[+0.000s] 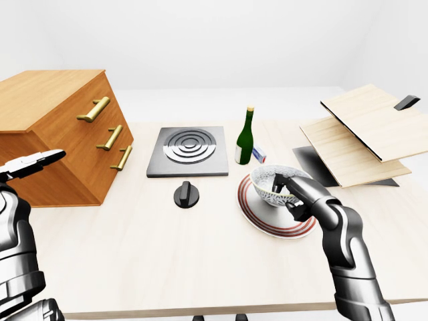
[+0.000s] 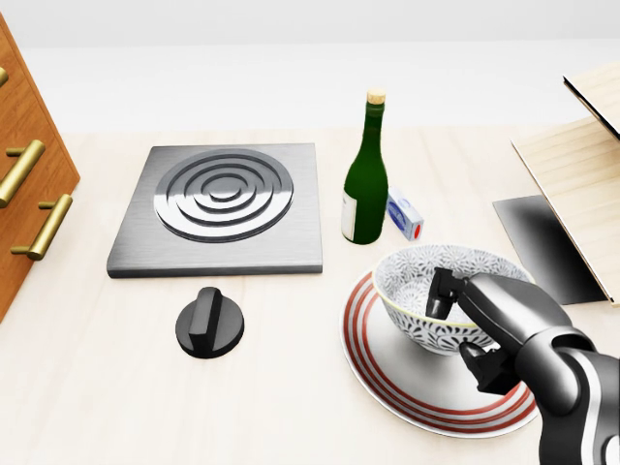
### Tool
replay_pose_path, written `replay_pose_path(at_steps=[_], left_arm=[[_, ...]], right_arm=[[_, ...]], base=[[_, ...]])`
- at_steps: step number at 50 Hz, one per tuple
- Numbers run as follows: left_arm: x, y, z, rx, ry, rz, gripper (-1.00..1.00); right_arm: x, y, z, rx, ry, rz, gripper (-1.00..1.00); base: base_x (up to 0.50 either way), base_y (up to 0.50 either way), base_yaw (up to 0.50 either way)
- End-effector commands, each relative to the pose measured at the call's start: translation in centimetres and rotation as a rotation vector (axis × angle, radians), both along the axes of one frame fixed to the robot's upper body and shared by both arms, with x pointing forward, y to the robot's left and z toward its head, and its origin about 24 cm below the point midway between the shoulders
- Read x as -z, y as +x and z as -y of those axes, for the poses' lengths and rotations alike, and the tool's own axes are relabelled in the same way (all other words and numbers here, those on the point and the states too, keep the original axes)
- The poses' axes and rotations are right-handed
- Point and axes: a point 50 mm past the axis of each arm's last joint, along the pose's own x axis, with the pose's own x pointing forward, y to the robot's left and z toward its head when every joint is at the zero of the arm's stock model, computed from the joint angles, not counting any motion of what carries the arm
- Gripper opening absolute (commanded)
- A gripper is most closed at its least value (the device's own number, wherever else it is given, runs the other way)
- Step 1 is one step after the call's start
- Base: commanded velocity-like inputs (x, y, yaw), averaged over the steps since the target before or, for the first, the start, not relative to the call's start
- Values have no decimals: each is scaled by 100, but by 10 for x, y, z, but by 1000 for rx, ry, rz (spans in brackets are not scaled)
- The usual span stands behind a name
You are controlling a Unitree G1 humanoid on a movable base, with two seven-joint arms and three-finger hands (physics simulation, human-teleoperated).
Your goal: Pick up the akita bowl and put it on the plate.
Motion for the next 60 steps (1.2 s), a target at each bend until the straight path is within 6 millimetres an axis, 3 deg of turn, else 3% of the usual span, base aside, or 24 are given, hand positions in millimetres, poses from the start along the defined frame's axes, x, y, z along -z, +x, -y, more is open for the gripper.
replay_pose_path(at_steps=[1,13,14,16,30,31,32,60], left_arm=[[0,0,0,0,0,1,100],[0,-1,0,0,0,1,100],[11,-19,-1,0,0,1,100],[11,-21,0,0,0,1,100],[11,-21,0,0,0,1,100],[1,-4,1,2,3,2,100],[1,-3,1,2,3,2,100],[1,-4,1,4,3,4,100]], right_arm=[[-2,3,1,1,-1,5,-100],[3,4,-1,-4,7,-16,-100],[5,3,-1,-4,11,-25,-100],[5,3,-1,-4,12,-25,-100],[9,-1,0,1,17,-39,-100],[8,-1,1,2,14,-33,-100],[8,-1,1,2,14,-33,-100],[17,-1,-1,-2,27,-68,-100]], base=[[0,0,0],[0,0,0],[0,0,0],[0,0,0],[0,0,0],[0,0,0],[0,0,0],[0,0,0]])
